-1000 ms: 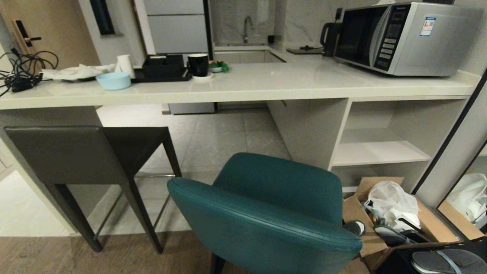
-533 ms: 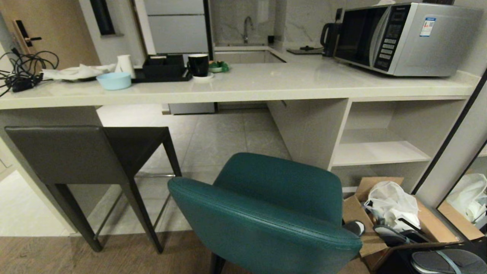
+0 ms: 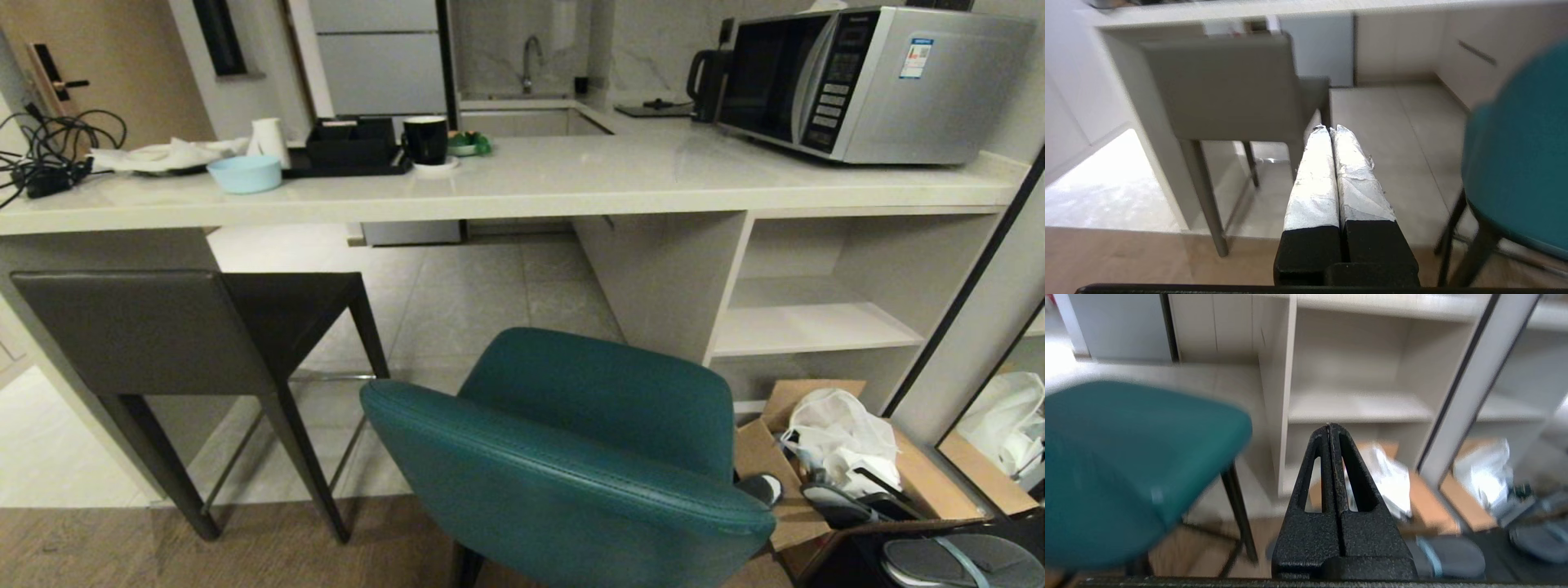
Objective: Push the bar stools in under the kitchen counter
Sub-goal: Pull the gray chair out from under the dining table
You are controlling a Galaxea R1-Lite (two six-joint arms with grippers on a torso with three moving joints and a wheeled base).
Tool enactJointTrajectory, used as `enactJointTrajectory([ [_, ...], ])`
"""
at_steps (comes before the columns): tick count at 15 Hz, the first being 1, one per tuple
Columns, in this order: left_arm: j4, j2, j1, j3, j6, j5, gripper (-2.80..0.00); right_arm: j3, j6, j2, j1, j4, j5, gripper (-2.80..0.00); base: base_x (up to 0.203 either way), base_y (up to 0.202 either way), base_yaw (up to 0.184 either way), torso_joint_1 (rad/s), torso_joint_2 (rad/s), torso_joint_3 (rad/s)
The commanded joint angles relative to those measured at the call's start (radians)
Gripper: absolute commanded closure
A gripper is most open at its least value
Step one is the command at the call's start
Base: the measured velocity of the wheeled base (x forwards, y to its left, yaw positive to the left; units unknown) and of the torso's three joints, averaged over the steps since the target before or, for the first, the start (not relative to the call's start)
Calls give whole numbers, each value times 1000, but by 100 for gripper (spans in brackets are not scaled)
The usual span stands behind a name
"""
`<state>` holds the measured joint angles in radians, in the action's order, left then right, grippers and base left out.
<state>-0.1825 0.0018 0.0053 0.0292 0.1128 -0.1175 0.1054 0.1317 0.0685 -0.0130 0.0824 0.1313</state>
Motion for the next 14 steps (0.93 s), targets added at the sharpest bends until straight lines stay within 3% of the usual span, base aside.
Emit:
enactJointTrajectory([
  [1, 23, -2, -2, -50, -8, 88, 0, -86, 2, -72, 11, 6, -7, 0, 0, 0, 0, 0, 0, 0],
  [3, 137, -2, -1, -48, 0, 134, 0, -106, -51, -70, 13, 50, -57, 0, 0, 0, 0, 0, 0, 0],
  [6, 141, -2, -1, -48, 4, 154, 0, -107, -24, -70, 13, -22, -123, 0, 0, 0, 0, 0, 0, 0],
  [8, 140, -2, -5, -46, 90, 185, 0, -107, -23, -69, 13, -101, -164, 0, 0, 0, 0, 0, 0, 0],
  [9, 140, -2, -5, -48, 66, 182, 0, -107, -60, -69, 12, -101, -168, 0, 0, 0, 0, 0, 0, 0],
  [12, 141, -2, -5, -48, 39, 164, 0, -107, -69, -68, 13, -98, -156, 0, 0, 0, 0, 0, 0, 0],
  [14, 141, -2, -5, -48, -28, 150, 0, -107, -66, -68, 13, -98, -156, 0, 0, 0, 0, 0, 0, 0],
])
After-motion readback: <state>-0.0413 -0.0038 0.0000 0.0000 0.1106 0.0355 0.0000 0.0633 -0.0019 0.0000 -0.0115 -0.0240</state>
